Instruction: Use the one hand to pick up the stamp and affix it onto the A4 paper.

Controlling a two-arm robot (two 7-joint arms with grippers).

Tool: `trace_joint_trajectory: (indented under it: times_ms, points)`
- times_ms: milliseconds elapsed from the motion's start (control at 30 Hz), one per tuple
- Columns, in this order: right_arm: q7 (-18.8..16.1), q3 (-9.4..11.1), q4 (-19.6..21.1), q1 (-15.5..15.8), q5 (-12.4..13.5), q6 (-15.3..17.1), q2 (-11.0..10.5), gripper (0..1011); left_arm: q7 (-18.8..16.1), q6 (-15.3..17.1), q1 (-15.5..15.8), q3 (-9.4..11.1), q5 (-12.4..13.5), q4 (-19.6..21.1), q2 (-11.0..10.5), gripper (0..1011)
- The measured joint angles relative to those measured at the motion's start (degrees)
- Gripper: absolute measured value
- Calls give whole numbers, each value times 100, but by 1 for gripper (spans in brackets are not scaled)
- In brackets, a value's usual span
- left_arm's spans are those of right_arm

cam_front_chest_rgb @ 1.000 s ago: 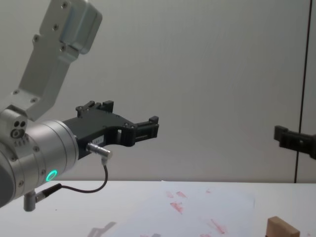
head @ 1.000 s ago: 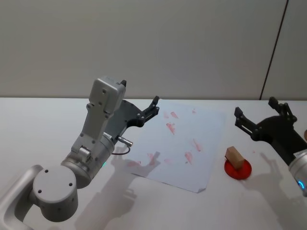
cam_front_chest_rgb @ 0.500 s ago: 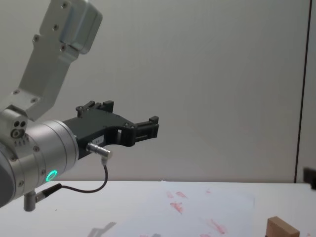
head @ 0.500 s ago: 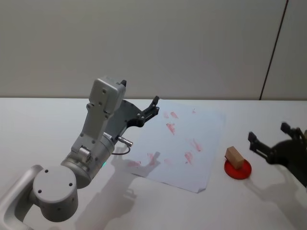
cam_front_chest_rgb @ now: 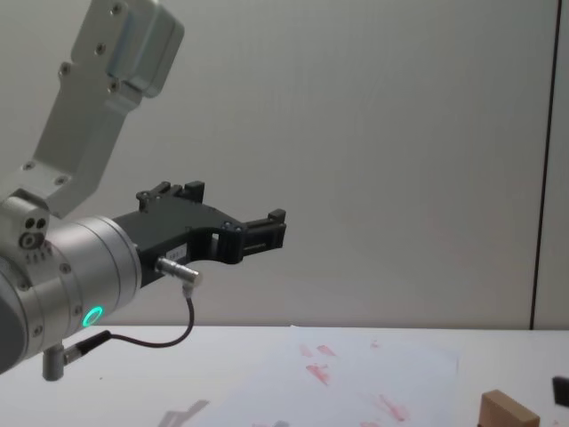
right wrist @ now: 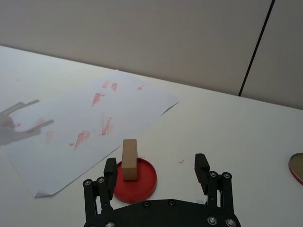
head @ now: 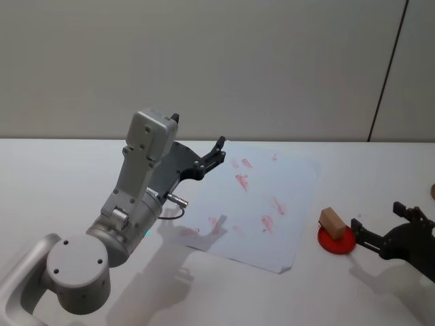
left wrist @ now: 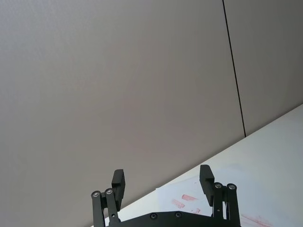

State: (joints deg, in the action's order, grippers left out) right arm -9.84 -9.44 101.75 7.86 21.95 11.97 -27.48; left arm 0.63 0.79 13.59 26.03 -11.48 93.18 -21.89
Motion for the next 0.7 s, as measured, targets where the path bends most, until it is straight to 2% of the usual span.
trace_joint_trajectory:
  times_ms: [300, 700]
  points:
    - [-336, -133, -303, -291, -305, 221, 129, 1001, 0, 0, 0, 0, 0, 0, 0, 1003]
    - [-520, -326, -649, -619, -660, 369, 392, 1001, 0, 0, 0, 0, 0, 0, 0, 1003]
